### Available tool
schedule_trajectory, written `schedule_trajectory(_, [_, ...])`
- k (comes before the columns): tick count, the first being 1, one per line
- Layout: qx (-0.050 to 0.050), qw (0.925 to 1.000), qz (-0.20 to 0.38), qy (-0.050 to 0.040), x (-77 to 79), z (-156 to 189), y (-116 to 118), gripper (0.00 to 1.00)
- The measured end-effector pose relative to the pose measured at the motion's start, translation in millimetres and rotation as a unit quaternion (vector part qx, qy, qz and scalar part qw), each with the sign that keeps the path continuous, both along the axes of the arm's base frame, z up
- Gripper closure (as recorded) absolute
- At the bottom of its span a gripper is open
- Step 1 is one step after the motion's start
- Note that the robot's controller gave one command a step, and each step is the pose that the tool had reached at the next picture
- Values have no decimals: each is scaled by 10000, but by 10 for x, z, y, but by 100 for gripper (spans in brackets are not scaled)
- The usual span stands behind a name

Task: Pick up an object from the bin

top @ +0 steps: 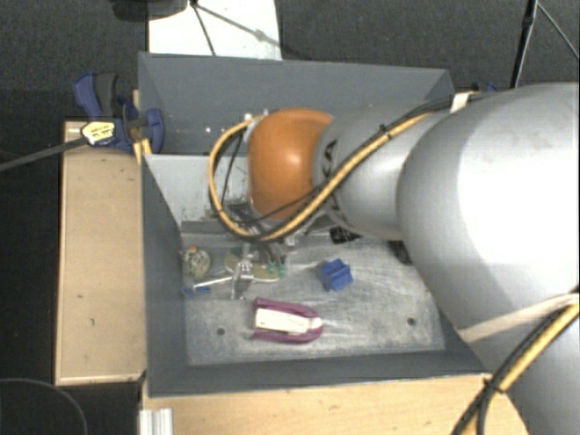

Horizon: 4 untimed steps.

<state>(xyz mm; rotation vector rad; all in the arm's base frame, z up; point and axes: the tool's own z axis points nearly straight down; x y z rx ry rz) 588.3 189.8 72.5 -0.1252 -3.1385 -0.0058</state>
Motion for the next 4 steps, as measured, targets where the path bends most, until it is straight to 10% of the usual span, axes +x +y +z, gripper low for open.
schedule_trajectory(1, [-7, 10000, -5, -13, 5, 11, 8, 0])
schedule_trajectory(2, [5, 10000, -10, -21, 14, 33, 20, 100])
schedule_trajectory(4, [0, 10000, -18, -49, 47, 832, 31, 100])
